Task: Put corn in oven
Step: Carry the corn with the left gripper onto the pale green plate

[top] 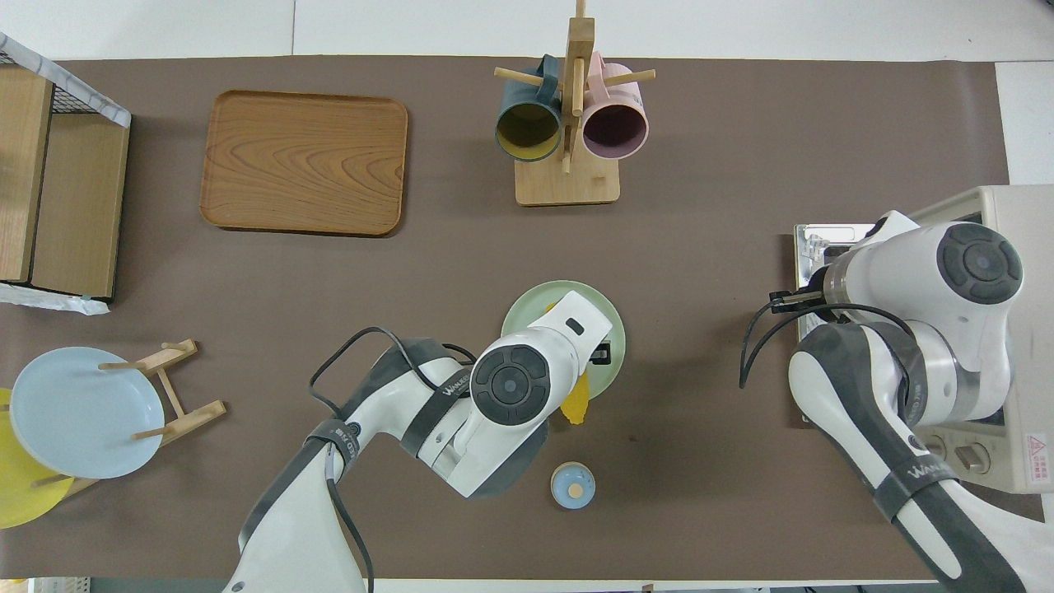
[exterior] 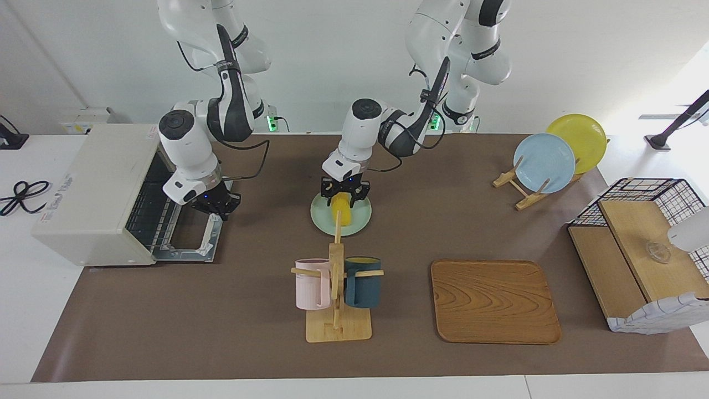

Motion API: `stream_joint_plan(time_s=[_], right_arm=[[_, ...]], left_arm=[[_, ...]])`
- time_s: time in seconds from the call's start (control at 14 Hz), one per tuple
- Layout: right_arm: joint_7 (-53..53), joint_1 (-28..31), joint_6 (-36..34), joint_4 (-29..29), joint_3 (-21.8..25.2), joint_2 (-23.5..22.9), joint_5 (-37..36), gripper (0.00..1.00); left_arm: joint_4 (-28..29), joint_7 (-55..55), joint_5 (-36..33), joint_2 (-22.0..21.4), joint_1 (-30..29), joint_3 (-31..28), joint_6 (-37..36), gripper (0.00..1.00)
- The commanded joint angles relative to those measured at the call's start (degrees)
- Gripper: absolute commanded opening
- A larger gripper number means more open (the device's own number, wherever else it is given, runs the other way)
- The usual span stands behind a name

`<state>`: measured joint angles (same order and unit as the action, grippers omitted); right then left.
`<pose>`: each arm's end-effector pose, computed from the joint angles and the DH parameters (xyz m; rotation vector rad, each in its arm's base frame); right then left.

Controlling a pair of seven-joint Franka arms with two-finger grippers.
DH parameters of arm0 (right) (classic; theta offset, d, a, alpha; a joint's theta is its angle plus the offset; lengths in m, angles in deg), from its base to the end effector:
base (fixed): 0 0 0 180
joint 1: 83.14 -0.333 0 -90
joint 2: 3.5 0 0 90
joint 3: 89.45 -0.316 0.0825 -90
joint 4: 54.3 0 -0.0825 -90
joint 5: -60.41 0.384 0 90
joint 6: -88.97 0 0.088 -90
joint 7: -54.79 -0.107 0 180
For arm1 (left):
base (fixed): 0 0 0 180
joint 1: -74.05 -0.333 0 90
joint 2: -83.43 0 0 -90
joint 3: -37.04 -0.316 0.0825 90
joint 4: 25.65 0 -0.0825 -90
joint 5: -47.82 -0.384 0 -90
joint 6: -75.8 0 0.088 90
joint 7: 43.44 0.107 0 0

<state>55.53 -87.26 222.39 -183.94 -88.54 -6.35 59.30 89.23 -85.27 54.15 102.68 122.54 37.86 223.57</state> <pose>0.5259 0.0292 0.3404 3.1242 0.1284 0.0259 0.4098 -0.4730 0.3127 2.9146 -0.0623 0.1659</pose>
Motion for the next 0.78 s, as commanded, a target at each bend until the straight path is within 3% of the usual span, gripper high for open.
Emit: stream_joint_plan(time_s=[0.0, 0.14, 0.36, 0.43, 0.5, 0.57, 0.64, 0.71], right_arm=[[-1.0, -0.4, 1.3, -1.1, 0.3, 0.5, 0.1, 0.01], [-2.0, -0.5, 0.8, -0.6, 0.2, 0.4, 0.2, 0.03], [-2.1, -0.5, 1.1, -0.2, 0.1, 0.4, 0.1, 0.34], [-2.1, -0.5, 1.3, 1.0, 0.1, 0.4, 0.1, 0.5], [-2.1, -0.5, 1.2, 2.0, 0.1, 0.4, 0.1, 0.53], [-2.0, -0.5, 1.2, 2.5, 0.0, 0.4, 0.1, 0.64], [-1.1, -1.4, 0.4, 2.5, -0.6, 0.6, 0.1, 0.9], [-1.5, -4.0, -1.1, 2.6, -0.8, 0.7, 0.1, 1.0]], left_arm=[[-0.1, 0.2, 0.6, -0.8, 0.4, -1.2, -0.6, 1.0], [-2.3, 0.9, 0.5, -2.4, -1.5, -1.3, -5.8, 1.0], [-6.1, 4.5, 0.5, -6.1, -5.2, -1.2, -16.5, 1.0], [-6.9, 6.0, 0.5, -7.3, -6.3, -1.2, -19.2, 1.0], [-7.3, 7.0, 0.5, -8.4, -7.5, -1.2, -21.0, 1.0], [-7.7, 7.5, 0.5, -9.3, -8.7, -1.2, -22.5, 1.0], [-8.7, 8.3, 0.5, -9.7, -9.6, -1.3, -24.4, 1.0], [-10.1, 9.3, 0.4, -10.0, -11.2, -1.3, -27.1, 1.0]])
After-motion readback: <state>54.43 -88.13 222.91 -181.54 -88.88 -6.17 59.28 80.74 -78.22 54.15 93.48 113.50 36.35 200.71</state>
